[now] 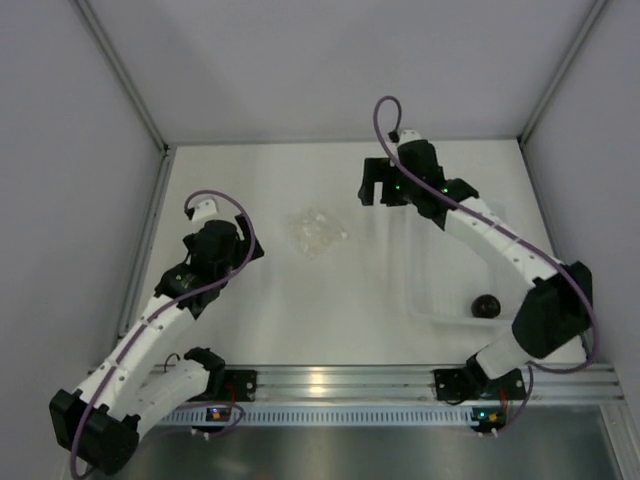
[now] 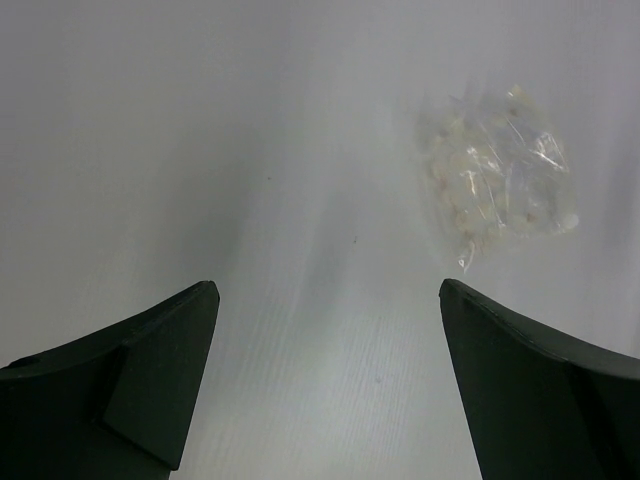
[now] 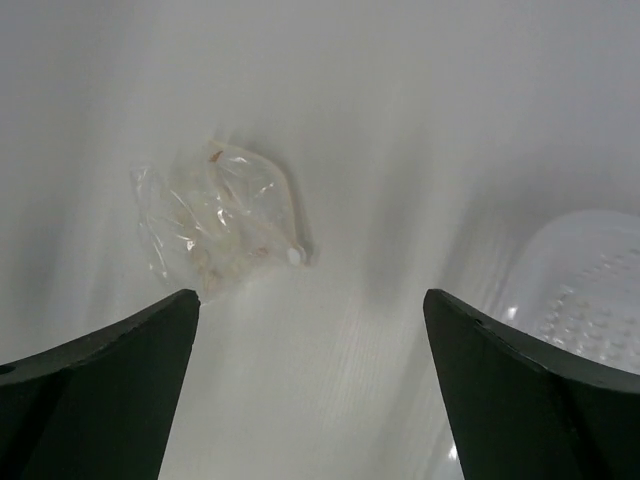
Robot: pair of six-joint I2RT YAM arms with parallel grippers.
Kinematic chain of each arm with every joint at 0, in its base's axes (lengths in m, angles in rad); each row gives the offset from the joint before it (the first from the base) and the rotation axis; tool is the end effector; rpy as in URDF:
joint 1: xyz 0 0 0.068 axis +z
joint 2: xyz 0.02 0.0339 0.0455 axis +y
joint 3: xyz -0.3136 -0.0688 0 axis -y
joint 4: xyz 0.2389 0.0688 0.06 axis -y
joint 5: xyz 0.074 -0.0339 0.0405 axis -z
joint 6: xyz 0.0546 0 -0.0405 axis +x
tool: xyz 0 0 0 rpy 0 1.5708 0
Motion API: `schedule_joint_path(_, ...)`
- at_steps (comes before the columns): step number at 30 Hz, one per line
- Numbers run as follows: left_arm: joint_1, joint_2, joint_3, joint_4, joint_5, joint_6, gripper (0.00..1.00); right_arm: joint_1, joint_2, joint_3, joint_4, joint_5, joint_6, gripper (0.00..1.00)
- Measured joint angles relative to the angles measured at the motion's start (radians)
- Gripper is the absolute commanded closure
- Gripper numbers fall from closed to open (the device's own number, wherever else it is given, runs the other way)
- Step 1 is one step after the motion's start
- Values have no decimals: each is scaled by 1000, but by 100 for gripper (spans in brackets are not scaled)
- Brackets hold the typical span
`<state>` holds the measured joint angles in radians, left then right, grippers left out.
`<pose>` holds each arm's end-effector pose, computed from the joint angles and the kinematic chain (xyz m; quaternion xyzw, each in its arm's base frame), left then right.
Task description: Open the zip-top bag and remove the fake food
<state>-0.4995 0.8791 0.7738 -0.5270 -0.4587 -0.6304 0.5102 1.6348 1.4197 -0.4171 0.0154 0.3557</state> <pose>0.1547 -0.0569 0.3169 -0.1594 0.8600 -0.0645 0.4805 0.3407 0.1897 0.3581 -0.0654 0.8895 0.1835 0.4134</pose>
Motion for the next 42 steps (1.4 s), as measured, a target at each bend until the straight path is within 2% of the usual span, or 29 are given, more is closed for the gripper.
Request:
schedule_joint_path(3,103,0,23,-8,41,21,2,-2,-181,-93,-19,58,-17,1)
schedule_joint_path(7,164,3,55,-27,74,37,2,-2,-414,-183,-64,156,-43,1)
schedule_joint_path(13,196,0,98,-54,88,57,2,-2,-706,-220,-151,305,-100,1)
schedule_joint_path(18,198,-16,156,-103,72,103,2,-2,-870,-256,-230,388,-124,1)
schedule_joint_path(28,198,-185,235,-187,31,228,2,-2,-1072,-262,-428,475,-145,1)
schedule_joint_path(42,198,-355,321,-340,5,296,2,-2,-1215,-250,-605,610,-179,1)
